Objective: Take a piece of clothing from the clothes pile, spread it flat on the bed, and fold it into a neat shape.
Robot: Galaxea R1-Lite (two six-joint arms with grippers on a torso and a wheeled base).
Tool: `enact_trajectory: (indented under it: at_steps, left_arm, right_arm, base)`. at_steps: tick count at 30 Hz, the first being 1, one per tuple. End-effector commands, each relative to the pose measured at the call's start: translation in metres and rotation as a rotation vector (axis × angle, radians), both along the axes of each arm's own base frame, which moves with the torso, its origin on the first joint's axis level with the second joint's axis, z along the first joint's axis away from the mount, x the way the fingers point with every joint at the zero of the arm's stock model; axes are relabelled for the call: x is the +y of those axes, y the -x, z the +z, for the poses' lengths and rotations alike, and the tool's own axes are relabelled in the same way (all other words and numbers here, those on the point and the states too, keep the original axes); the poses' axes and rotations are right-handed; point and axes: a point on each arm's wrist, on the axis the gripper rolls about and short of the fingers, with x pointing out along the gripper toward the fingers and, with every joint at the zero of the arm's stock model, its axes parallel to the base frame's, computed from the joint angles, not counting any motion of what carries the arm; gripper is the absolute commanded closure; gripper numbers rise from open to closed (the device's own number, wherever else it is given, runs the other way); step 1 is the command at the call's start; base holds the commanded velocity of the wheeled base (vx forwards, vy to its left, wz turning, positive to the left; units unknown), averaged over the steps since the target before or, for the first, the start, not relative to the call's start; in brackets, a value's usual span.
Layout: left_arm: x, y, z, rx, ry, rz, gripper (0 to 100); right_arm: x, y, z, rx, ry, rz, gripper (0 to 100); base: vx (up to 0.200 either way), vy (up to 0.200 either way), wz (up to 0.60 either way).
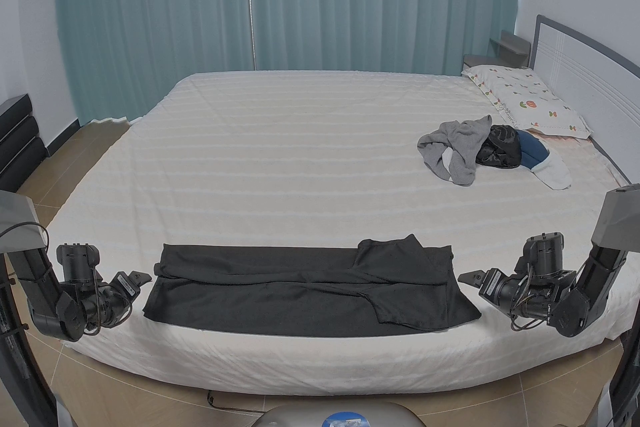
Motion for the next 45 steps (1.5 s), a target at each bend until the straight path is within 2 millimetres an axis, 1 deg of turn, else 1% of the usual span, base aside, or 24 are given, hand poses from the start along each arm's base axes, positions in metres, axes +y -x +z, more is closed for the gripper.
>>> enact_trajectory:
  at_steps: [1, 3, 5, 8, 14, 15, 16, 17, 20, 28, 37, 38, 44, 45]
  left_arm:
    - [0.002, -0.015, 0.018, -0.096, 0.010, 0.004, 0]
    - [0.004, -0.026, 0.021, -0.118, 0.015, 0.008, 0]
    - [0.005, -0.037, 0.021, -0.101, 0.019, 0.005, 0]
    - [-0.001, -0.049, 0.020, -0.064, 0.033, -0.024, 0]
    - [-0.013, -0.069, -0.001, -0.015, 0.046, -0.075, 0]
    - [-0.013, -0.070, -0.002, -0.014, 0.046, -0.076, 0]
    - [-0.016, -0.075, -0.009, -0.004, 0.043, -0.081, 0]
    - [-0.017, -0.076, -0.015, 0.008, 0.040, -0.084, 100]
    - [-0.018, -0.076, -0.025, 0.037, 0.028, -0.094, 100]
    - [-0.013, -0.073, -0.024, 0.041, -0.018, -0.036, 100]
    - [-0.014, -0.070, -0.026, 0.059, -0.043, -0.043, 100]
    - [-0.015, -0.069, -0.026, 0.059, -0.042, -0.046, 0]
    - [-0.015, -0.070, -0.023, 0.049, -0.038, -0.041, 0]
    - [-0.013, -0.071, -0.018, 0.035, -0.037, -0.036, 0]
  right_arm:
    - [-0.008, -0.008, 0.009, -0.044, -0.007, -0.027, 0]
    - [-0.011, -0.009, 0.011, -0.057, -0.011, -0.034, 0]
    - [-0.010, -0.009, 0.010, -0.054, -0.019, -0.031, 0]
    - [-0.010, -0.010, 0.007, -0.045, -0.025, -0.025, 0]
    - [-0.008, -0.010, 0.009, -0.046, -0.060, -0.002, 0]
    - [-0.008, -0.010, 0.009, -0.046, -0.060, -0.002, 0]
    - [-0.007, -0.010, 0.009, -0.045, -0.063, -0.001, 0]
    - [-0.007, -0.010, 0.009, -0.045, -0.063, -0.001, 0]
    - [-0.007, -0.010, 0.008, -0.042, -0.063, -0.001, 0]
    - [-0.006, -0.012, 0.007, -0.041, -0.067, 0.005, 0]
    - [-0.005, -0.011, 0.007, -0.039, -0.067, 0.008, 0]
    - [-0.005, -0.011, 0.007, -0.040, -0.066, 0.009, 0]
    - [-0.005, -0.012, 0.005, -0.034, -0.065, 0.009, 0]
    - [-0.005, -0.012, 0.005, -0.034, -0.065, 0.009, 0]
  base:
    - [0.000, 0.000, 0.00]
    - [0.000, 0.000, 0.00]
    - [0.000, 0.000, 0.00]
    - [0.000, 0.000, 0.00]
    - [0.000, 0.000, 0.00]
    - [0.000, 0.000, 0.00]
    - [0.000, 0.000, 0.00]
    - [0.000, 0.000, 0.00]
    - [0.000, 0.000, 0.00]
    - [0.000, 0.000, 0.00]
    - [0.000, 0.000, 0.00]
    - [0.000, 0.000, 0.00]
    - [0.000, 0.000, 0.00]
    - [0.000, 0.000, 0.00]
